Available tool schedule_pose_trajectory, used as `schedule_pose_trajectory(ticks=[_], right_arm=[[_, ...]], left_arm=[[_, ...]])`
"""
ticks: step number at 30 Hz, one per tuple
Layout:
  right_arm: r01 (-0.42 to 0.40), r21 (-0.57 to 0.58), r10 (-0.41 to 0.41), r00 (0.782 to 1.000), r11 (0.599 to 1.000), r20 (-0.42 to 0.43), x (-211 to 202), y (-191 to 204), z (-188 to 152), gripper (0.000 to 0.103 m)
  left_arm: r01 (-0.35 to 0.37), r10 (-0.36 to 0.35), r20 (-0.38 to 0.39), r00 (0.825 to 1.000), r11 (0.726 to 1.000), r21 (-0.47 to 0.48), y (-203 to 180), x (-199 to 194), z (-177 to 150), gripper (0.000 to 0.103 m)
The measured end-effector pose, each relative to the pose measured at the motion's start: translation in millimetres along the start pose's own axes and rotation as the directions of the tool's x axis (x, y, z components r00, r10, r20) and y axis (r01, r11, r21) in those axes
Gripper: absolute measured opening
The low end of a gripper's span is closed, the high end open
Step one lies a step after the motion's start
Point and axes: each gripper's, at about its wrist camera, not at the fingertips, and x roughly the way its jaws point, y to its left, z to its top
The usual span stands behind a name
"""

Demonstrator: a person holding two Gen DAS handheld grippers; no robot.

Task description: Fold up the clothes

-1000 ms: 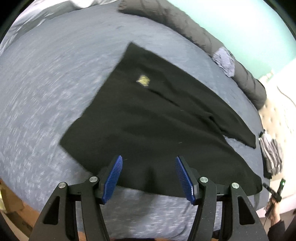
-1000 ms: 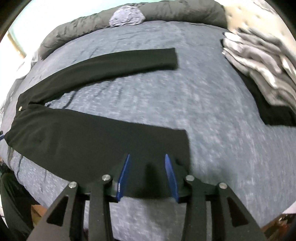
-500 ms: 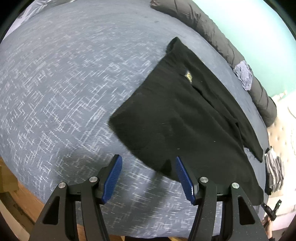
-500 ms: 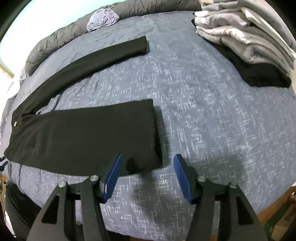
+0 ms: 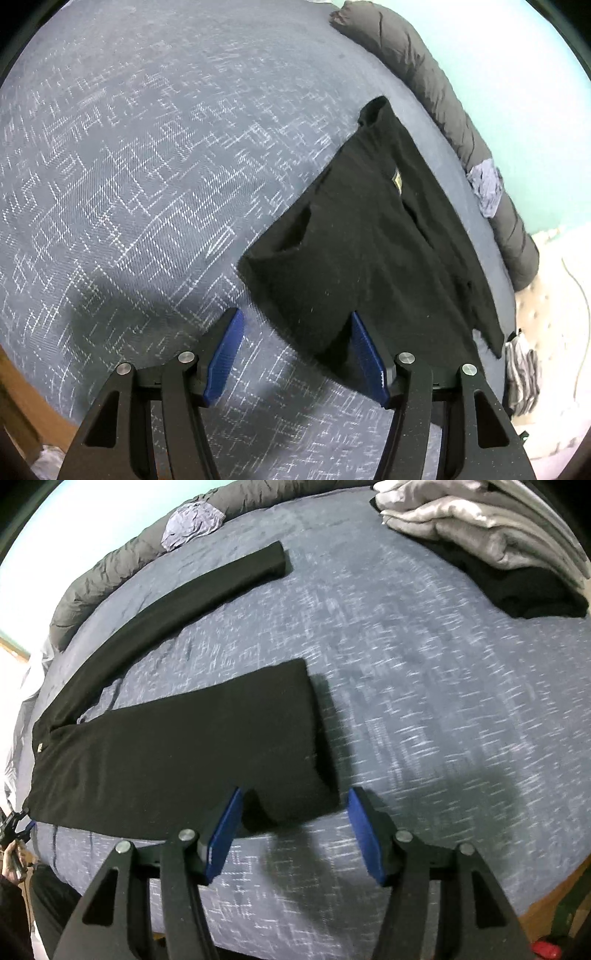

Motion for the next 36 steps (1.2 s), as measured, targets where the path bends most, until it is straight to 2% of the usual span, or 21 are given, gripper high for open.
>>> schedule_pose_trajectory(ticks=[4,6,8,9,11,17,21,29,36], right_arm=[[0.0,0.002,0.0,1.0,1.0,-0.007,6,2,-1,0.059],[-0.011,0.01,0.011,1.0,1.0,0.003,5,1,0,0.055],[-0.024,0.015,0.024,1.0,1.0,0.017,2,1,2,0.042],[-0.031,0.017,0.03,0.999,0.999,0.025,1,0,3,0.041],[-0.038,0.02,0.038,0.999,0.999,0.031,-1,0,4,0.026],[-0.046,0.002,0.046,0.998,0.999,0.04,-4,4,7,0.01],[-0.046,-0.016,0.047,0.997,0.999,0.06,-10,9,10,0.008],[-0.047,-0.054,0.052,0.993,0.997,0.103,-37,22,35,0.007],[-0.053,-0.076,0.064,0.988,0.996,0.142,-63,34,62,0.007]], left_arm=[[0.026,-0.026,0.004,1.0,1.0,0.008,-3,-1,2,0.058],[0.029,-0.029,0.005,1.0,1.0,0.006,-4,1,5,0.049],[0.023,-0.023,0.006,1.0,1.0,0.017,-7,2,5,0.046],[0.021,-0.021,0.005,1.0,1.0,0.021,-8,5,5,0.046],[0.02,-0.02,0.006,1.0,0.999,0.026,-11,9,6,0.042],[0.017,-0.017,0.004,1.0,0.999,0.036,-14,12,8,0.022],[0.029,-0.033,0.046,0.998,0.996,0.083,-30,-3,10,0.012],[0.054,-0.069,0.1,0.993,0.988,0.147,-74,-38,34,0.011],[0.06,-0.082,0.138,0.987,0.986,0.154,-97,-58,51,0.01]])
